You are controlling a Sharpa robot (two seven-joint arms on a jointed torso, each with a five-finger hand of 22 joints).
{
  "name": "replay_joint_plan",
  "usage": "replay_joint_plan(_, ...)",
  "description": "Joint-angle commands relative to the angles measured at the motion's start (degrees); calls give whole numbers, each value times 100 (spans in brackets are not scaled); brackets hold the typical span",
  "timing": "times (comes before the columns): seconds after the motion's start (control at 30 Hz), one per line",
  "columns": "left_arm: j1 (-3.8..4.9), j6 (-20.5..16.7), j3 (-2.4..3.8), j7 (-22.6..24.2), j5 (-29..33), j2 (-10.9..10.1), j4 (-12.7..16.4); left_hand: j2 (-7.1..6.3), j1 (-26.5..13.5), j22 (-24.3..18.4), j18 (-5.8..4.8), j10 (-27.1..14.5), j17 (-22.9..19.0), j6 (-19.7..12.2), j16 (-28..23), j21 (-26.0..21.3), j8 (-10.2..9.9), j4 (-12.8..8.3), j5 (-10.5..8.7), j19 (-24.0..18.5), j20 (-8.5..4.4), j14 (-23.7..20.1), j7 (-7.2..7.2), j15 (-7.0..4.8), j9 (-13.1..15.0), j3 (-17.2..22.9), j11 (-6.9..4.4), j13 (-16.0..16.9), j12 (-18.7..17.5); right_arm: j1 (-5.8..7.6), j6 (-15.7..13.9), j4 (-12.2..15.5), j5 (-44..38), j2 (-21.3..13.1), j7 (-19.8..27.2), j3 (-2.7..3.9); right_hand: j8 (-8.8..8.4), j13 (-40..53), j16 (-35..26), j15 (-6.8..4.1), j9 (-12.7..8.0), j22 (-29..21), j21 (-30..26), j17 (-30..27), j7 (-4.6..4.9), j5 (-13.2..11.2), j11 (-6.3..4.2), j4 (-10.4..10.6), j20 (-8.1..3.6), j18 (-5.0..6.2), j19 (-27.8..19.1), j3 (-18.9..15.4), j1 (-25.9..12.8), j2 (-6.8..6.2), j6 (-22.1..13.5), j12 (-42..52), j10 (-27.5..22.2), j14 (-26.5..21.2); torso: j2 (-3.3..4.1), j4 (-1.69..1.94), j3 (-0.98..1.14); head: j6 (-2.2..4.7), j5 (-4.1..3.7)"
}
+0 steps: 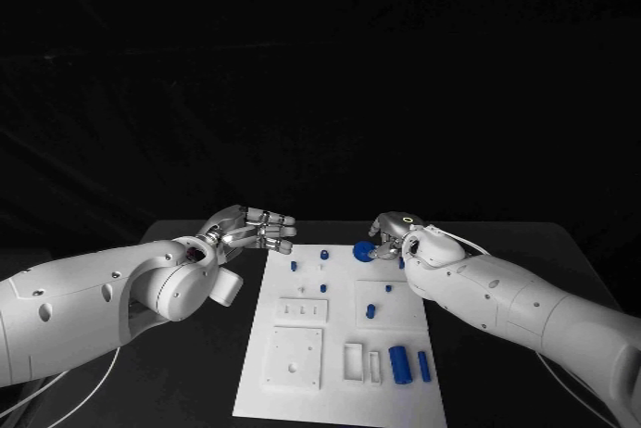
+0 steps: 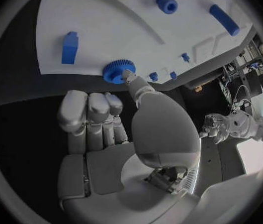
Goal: Assemble the parts on the task board
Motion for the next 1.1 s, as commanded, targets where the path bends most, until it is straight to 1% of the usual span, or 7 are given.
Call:
replay_joint_plan(0.03,5,91,3,38,-32,19,6,-19,26,-5,-14,-39,1,-35,-2,7,18,25,34,-29,5,-17,-20,5,3,-17,10,5,11,11,354,-80,318,43,360,6,-11,10,-11,-9,-2,777,-1,6,-4,16,-6,-17,-16,-28,70,-9,-38,42,18,14,-33,-21,9,5,1,-6,2)
replay_joint_plan(0.27,6,109,4,35,-107,36,25,-20,21,-14,-14,-47,2,-49,-1,-1,18,35,34,-24,7,-17,-19,5,2,-26,11,5,11,25,438,-252,528,109,436,10,-5,21,-4,-4,2,777,1,26,2,6,3,-43,-12,-26,68,62,-65,98,130,32,-34,-18,21,19,2,-16,-17)
replay_joint_plan(0.47,7,119,4,31,-150,57,24,-20,21,-14,-14,-47,2,-49,-1,-1,18,35,34,-24,7,-17,-19,5,2,-26,11,5,11,54,423,-358,634,142,466,11,-8,22,-6,-5,1,777,4,27,0,31,1,-37,-12,-26,69,60,-80,103,128,36,-33,-19,41,23,18,-27,-15)
replay_joint_plan(0.6,7,130,4,22,-159,72,11,-21,33,-26,-13,-53,2,-28,-2,-11,19,35,34,-20,8,-22,-22,7,3,-29,12,5,11,80,421,-376,676,145,465,12,-8,23,-5,-5,1,778,8,31,0,41,1,-40,-12,-26,70,64,-77,116,131,39,-33,-18,56,11,20,-54,-9)
replay_joint_plan(0.9,6,146,4,2,-169,86,-1,-20,40,-28,-13,-62,0,-26,-4,-13,18,31,40,-20,9,-28,-21,9,3,-27,15,5,11,115,460,-373,843,156,484,15,-8,22,-2,-6,1,779,14,42,-1,106,-1,-11,-12,-26,69,70,-130,123,120,41,-36,-15,110,29,44,-50,-32)
replay_joint_plan(0.93,6,146,4,-1,-170,86,-4,-20,48,-32,-12,-61,-1,-19,-3,-15,19,23,44,-22,9,-30,-21,8,3,-25,15,5,11,119,483,-361,888,156,488,16,-8,23,-3,-6,1,780,17,42,-3,115,-3,-4,-12,-27,69,62,-138,123,118,42,-36,-16,122,42,41,-41,-49)
replay_joint_plan(1.1,6,147,4,-11,-178,92,-16,-19,54,-31,-11,-62,-2,-20,-3,-11,18,16,50,-22,8,-31,-20,9,3,-20,15,5,11,138,566,-310,1032,153,499,23,-7,22,-10,-6,1,778,16,47,-4,195,-3,34,-13,-28,63,-85,-134,144,109,44,-45,-17,123,37,38,-48,-54)
